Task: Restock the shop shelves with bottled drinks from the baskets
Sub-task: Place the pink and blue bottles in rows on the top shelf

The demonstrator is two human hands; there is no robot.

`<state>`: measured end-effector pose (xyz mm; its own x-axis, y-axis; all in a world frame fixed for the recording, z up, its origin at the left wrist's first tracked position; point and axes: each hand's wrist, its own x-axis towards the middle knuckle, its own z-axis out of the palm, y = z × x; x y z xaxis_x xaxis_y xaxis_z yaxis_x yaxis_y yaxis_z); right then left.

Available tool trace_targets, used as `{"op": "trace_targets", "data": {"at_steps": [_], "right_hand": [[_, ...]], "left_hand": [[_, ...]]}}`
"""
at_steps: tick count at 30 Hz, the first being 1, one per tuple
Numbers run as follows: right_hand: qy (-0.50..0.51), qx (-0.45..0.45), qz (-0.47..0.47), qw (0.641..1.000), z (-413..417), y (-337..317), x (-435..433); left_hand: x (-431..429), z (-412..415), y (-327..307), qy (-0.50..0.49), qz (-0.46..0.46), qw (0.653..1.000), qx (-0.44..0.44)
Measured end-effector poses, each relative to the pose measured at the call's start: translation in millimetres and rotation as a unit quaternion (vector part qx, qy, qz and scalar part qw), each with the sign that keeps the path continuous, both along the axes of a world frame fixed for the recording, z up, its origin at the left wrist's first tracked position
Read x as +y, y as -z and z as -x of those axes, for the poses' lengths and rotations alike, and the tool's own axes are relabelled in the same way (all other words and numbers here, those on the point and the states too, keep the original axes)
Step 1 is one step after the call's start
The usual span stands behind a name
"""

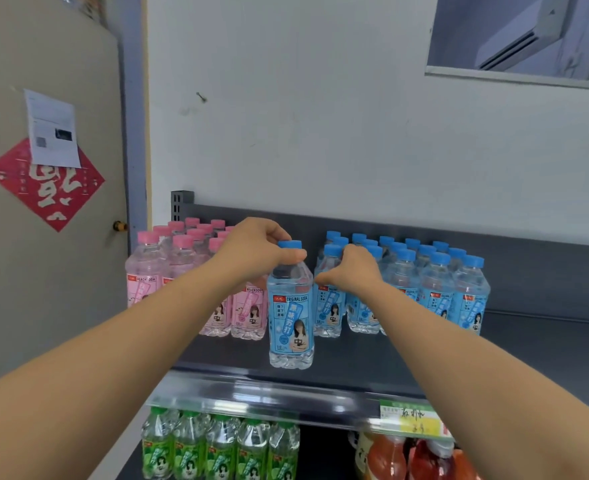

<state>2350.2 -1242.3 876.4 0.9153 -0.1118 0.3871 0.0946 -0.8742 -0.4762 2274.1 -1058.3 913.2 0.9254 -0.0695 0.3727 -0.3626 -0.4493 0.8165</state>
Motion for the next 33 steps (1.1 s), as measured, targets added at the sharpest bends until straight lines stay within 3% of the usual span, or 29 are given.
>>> {"op": "trace_targets", "data": {"at_steps": [9, 15, 33], "right_hand": [[0.000, 0.019, 0.125, 0.992, -12.3, -18.9, -8.3], [0.066, -0.031, 0.280, 0.957, -21.7, -17.9, -13.8], [0.028, -0.096, 0.288, 0.952, -13.7, -9.8, -36.3]], "left_hand": [[-6.5, -15.3, 3.1, 0.016, 0.005, 1.000, 0.004], [-13.0, -23.8, 5.2, 0.030, 0.010, 0.999, 0.011], [-32.0, -32.9, 11.6, 0.004, -0.017, 1.000, -0.007]]}}
